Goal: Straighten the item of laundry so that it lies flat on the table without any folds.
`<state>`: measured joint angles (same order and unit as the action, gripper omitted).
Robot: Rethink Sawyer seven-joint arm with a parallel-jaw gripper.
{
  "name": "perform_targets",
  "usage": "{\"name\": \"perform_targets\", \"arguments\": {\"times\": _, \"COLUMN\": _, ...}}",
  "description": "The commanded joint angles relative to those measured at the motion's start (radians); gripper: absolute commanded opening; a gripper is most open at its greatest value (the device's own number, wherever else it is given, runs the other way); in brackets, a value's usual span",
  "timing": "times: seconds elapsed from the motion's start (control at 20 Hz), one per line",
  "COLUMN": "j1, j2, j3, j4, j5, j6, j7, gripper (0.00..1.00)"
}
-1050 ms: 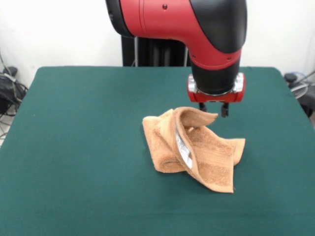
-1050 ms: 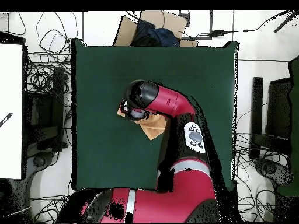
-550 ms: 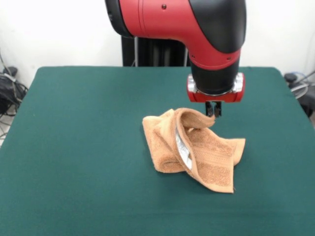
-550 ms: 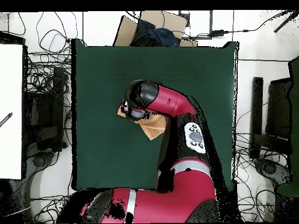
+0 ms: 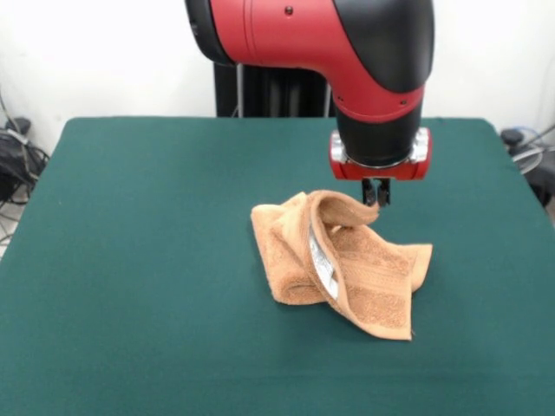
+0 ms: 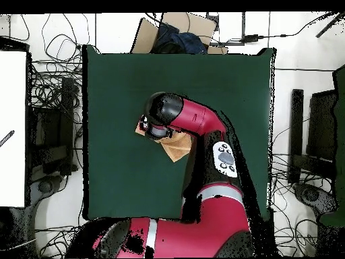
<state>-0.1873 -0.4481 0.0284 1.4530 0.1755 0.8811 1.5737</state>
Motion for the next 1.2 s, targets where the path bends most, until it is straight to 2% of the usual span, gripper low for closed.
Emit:
{"name": "perform_targets", "arguments": {"times": 0.05, "j1": -0.012, "j2": -0.017, "j3": 0.105, "j4": 0.044, "j5": 0.003, "j6": -0.076, "j7": 0.065, "gripper": 0.00}}
{"name": "perform_targets", "arguments": {"times": 0.2, "j1": -0.006, "j2": -0.086, "j3": 0.082, "j4": 0.096, "j5": 0.000, "j6": -0.048, "j7": 0.074, "gripper": 0.00}}
{"name": "perform_targets", "arguments": {"times": 0.35, "j1": -0.005, "j2": -0.193, "j3": 0.048, "j4": 0.159, "j5": -0.008, "j6": 0.010, "j7": 0.066, "gripper": 0.00}}
{"name": "perform_targets", "arguments": {"times": 0.5, "j1": -0.001, "j2": -0.249, "j3": 0.025, "j4": 0.159, "j5": -0.021, "j6": 0.082, "j7": 0.065, "gripper": 0.00}}
{"name": "perform_targets", "arguments": {"times": 0.65, "j1": -0.010, "j2": -0.259, "j3": 0.032, "j4": 0.160, "j5": -0.017, "j6": 0.103, "j7": 0.065, "gripper": 0.00}}
{"name": "perform_targets", "arguments": {"times": 0.95, "j1": -0.027, "j2": -0.234, "j3": 0.064, "j4": 0.204, "j5": 0.005, "j6": 0.018, "j7": 0.068, "gripper": 0.00}}
{"name": "perform_targets", "arguments": {"times": 1.2, "j1": -0.049, "j2": -0.176, "j3": 0.068, "j4": 0.196, "j5": -0.039, "j6": -0.020, "j7": 0.025, "gripper": 0.00}}
